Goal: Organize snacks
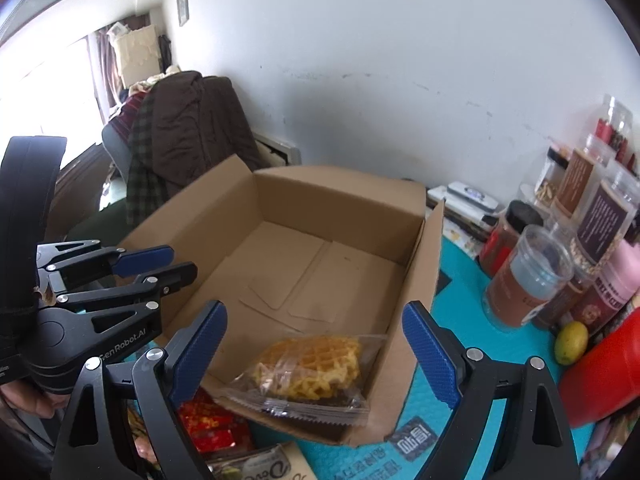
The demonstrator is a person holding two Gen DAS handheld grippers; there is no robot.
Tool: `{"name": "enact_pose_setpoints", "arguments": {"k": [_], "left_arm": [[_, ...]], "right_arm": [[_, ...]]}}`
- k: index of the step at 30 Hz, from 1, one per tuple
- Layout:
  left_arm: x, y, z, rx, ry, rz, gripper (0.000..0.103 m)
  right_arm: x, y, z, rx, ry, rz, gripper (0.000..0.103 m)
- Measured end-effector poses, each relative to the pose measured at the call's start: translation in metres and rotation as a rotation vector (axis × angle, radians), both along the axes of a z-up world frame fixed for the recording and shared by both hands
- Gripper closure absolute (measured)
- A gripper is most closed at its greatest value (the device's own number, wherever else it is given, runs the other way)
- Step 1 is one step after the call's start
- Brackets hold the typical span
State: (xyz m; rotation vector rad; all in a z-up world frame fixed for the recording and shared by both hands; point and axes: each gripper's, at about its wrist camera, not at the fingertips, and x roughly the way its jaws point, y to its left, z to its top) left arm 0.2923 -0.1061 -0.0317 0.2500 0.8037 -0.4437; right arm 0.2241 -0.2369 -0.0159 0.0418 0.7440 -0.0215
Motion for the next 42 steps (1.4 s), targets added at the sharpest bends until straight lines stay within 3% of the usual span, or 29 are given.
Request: {"name": "enact_pose_setpoints", "arguments": {"k": [15, 33, 35, 37, 39, 42], "left_arm": [[-0.072, 0.027, 0.071, -0.068, -0.137, -0.007, 0.078], [-0.157, 0.056, 0.094, -0.113, -0.192, -0.056, 0.078], [-0.164, 0.059, 0.093, -0.115, -0.191, -0.061, 0.065], [-0.172, 0.063, 0.093, -0.124, -0.198, -0.065, 0.042], [-0.181, 0.066, 0.092, -0.124, -0.215, -0.059, 0.032], [-0.193, 0.071, 0.09, -0.126, -0.218, -0.063, 0.03]], "right_arm": [[-0.069, 0.021, 0.067, -0.036, -0.137, -0.017, 0.012], [-0.157, 0.051, 0.093, -0.054, -0.217, -0.033, 0.012], [-0.167, 0.055, 0.093, -0.054, -0.221, -0.037, 0.012], [-0.177, 0.059, 0.092, -0.053, -0.224, -0.04, 0.012], [-0.185, 0.062, 0.09, -0.051, -0.224, -0.048, 0.012], [-0.197, 0.065, 0.086, -0.043, -0.221, -0.063, 0.013]]}}
